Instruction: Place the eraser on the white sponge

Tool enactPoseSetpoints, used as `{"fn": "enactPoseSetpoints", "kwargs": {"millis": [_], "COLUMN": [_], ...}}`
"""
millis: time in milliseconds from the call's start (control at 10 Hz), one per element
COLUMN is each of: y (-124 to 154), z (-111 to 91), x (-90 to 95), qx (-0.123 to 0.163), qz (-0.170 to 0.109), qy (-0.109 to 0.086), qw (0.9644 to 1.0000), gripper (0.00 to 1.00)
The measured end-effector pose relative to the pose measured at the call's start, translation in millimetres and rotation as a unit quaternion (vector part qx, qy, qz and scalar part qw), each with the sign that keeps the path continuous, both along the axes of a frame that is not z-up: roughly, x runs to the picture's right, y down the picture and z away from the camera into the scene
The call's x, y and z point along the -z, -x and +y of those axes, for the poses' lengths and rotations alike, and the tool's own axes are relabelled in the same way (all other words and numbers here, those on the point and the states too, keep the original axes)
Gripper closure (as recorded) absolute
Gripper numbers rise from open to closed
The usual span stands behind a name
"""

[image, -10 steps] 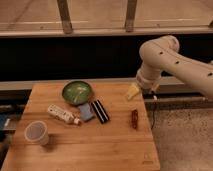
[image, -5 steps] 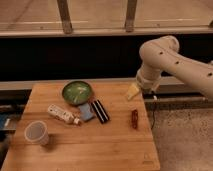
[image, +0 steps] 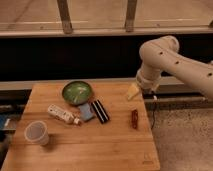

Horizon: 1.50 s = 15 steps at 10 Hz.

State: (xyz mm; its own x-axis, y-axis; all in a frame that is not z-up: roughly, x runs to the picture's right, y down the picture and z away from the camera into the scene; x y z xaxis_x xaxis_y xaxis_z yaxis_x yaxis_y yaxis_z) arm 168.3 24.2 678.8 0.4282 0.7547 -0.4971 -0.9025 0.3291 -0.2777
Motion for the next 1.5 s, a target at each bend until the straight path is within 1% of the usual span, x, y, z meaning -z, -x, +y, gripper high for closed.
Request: {"fn": "enactPoseSetpoints", "kwargs": {"millis": [200, 300, 500, 700, 800, 900, 1100, 1300, 1400, 1500], "y": [4.3, 12.7, 41.9, 92.2, 108.2, 120.6, 115.3, 116.6, 114.4, 119.7], "z": [-6.2, -10.7, -23.7, -35.7, -36.8, -37.2, -36.6, -36.2, -31.2, -23.4], "x": [1.9, -0.8, -12.1, -31.3, -39.3, -42.8, -42.5, -42.3, -43.1, -45.2], "qx": [0.010, 0.011, 0.014, 0.020, 0.021, 0.023, 0.024, 0.028, 0.038, 0.048], "qz": [0.002, 0.001, -0.002, -0.023, -0.034, -0.046, -0.043, -0.042, -0.038, -0.040], "qy": [-0.008, -0.010, -0.016, -0.017, -0.014, -0.012, -0.011, -0.008, 0.000, 0.006], "qw": [0.9999, 0.9999, 0.9998, 0.9994, 0.9991, 0.9986, 0.9987, 0.9987, 0.9986, 0.9980], "gripper": [0.20, 0.20, 0.20, 0.20, 0.20, 0.20, 0.20, 0.20, 0.20, 0.20]}}
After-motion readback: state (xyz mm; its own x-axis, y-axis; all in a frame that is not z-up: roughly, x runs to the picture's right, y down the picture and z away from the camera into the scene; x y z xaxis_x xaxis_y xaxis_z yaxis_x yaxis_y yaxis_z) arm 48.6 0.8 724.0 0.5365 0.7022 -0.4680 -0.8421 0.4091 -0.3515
